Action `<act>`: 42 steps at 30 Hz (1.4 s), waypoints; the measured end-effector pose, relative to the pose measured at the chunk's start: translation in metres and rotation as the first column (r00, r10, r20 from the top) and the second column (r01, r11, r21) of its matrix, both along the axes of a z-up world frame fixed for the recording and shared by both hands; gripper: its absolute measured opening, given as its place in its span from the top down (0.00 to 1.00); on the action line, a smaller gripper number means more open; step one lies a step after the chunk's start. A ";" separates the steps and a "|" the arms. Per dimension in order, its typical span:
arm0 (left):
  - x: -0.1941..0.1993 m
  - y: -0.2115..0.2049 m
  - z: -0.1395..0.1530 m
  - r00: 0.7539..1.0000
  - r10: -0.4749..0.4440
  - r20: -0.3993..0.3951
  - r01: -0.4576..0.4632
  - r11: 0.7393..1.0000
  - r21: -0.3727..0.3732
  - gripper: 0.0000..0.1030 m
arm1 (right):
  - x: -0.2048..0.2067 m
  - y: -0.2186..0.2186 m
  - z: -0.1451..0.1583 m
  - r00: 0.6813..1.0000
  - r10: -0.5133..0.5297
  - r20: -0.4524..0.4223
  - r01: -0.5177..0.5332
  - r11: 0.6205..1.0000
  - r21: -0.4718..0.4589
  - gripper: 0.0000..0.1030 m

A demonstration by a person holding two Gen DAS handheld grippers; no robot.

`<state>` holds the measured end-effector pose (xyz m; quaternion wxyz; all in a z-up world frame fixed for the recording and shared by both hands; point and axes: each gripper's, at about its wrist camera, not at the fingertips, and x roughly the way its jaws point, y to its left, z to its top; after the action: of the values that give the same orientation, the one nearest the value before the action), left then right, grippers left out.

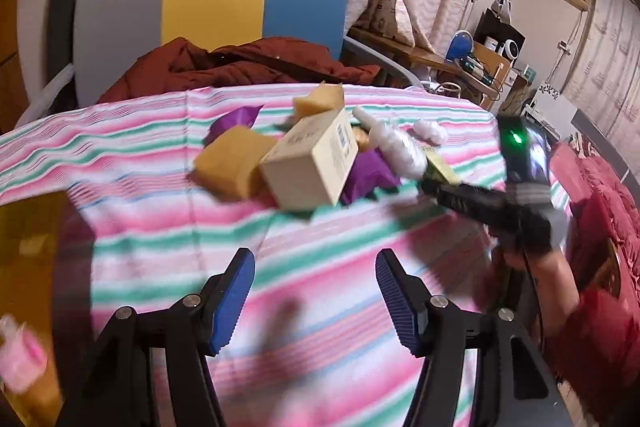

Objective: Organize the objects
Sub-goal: 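Grasp the green-yellow medicine box with the right tool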

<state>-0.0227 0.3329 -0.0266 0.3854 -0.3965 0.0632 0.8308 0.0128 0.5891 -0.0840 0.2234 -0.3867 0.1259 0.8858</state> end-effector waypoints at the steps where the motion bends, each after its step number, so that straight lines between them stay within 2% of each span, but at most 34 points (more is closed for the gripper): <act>1: -0.007 0.007 -0.002 1.000 0.003 0.008 -0.003 1.000 0.001 0.38 | 0.001 0.000 0.000 1.000 -0.001 -0.004 0.001 1.000 -0.002 0.62; 3: -0.020 0.018 -0.006 1.000 0.009 0.025 -0.009 1.000 0.003 0.38 | 0.000 0.002 -0.001 1.000 -0.005 -0.010 0.005 1.000 -0.006 0.62; 6: -0.049 0.036 -0.018 0.995 0.036 0.093 -0.036 0.999 -0.004 0.35 | 0.000 0.002 -0.001 1.000 -0.006 -0.012 0.006 1.000 -0.004 0.62; 11: -0.071 0.050 -0.029 0.989 0.043 0.140 -0.051 0.997 0.054 0.37 | -0.002 -0.001 -0.003 1.000 -0.010 -0.007 0.010 1.000 0.026 0.62; 12: -0.071 0.050 -0.029 0.990 0.027 0.135 -0.037 0.996 0.075 0.38 | -0.003 -0.002 -0.003 1.000 -0.011 -0.006 0.011 0.999 0.031 0.62; 14: -0.065 0.054 -0.028 0.995 -0.017 0.102 0.006 0.994 0.106 0.47 | -0.002 -0.002 -0.003 1.000 -0.011 -0.006 0.011 0.999 0.035 0.62; 19: -0.037 0.058 -0.029 0.997 -0.075 -0.018 0.075 0.997 0.032 0.48 | -0.001 -0.001 -0.003 1.000 -0.012 -0.015 0.013 0.999 0.029 0.62; 21: -0.031 0.055 -0.030 0.997 -0.073 -0.037 0.074 0.997 0.032 0.48 | -0.001 -0.001 -0.003 1.000 -0.012 -0.015 0.012 0.999 0.030 0.62; 25: -0.032 0.049 -0.031 0.999 -0.047 -0.009 0.048 0.997 0.066 0.47 | -0.001 -0.001 -0.003 1.000 -0.013 -0.012 0.013 0.999 0.036 0.62; 28: -0.038 0.055 -0.034 0.999 -0.043 0.003 0.043 0.998 0.039 0.45 | -0.001 -0.001 -0.003 1.000 -0.013 -0.013 0.013 0.999 0.036 0.62; 33: -0.041 0.069 -0.032 0.999 -0.035 -0.029 0.035 0.999 0.000 0.41 | -0.001 -0.001 -0.004 1.000 -0.014 -0.012 0.014 0.999 0.041 0.62; 37: -0.045 0.070 -0.037 0.999 -0.031 -0.034 0.031 0.999 0.012 0.45 | -0.001 -0.001 -0.004 1.000 -0.016 -0.013 0.017 0.999 0.044 0.62; 39: -0.043 0.066 -0.042 0.998 -0.002 -0.060 0.002 1.000 -0.013 0.48 | -0.001 0.000 -0.004 1.000 -0.019 -0.015 0.020 0.999 0.043 0.62; 42: -0.041 0.054 -0.043 0.998 0.023 -0.050 -0.022 1.000 0.016 0.48 | 0.000 0.000 -0.004 1.000 -0.024 -0.018 0.025 0.999 0.043 0.63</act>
<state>-0.0638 0.3872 -0.0691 0.3774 -0.3732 0.0620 0.8452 0.0127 0.5893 -0.0881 0.2415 -0.3723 0.1134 0.8889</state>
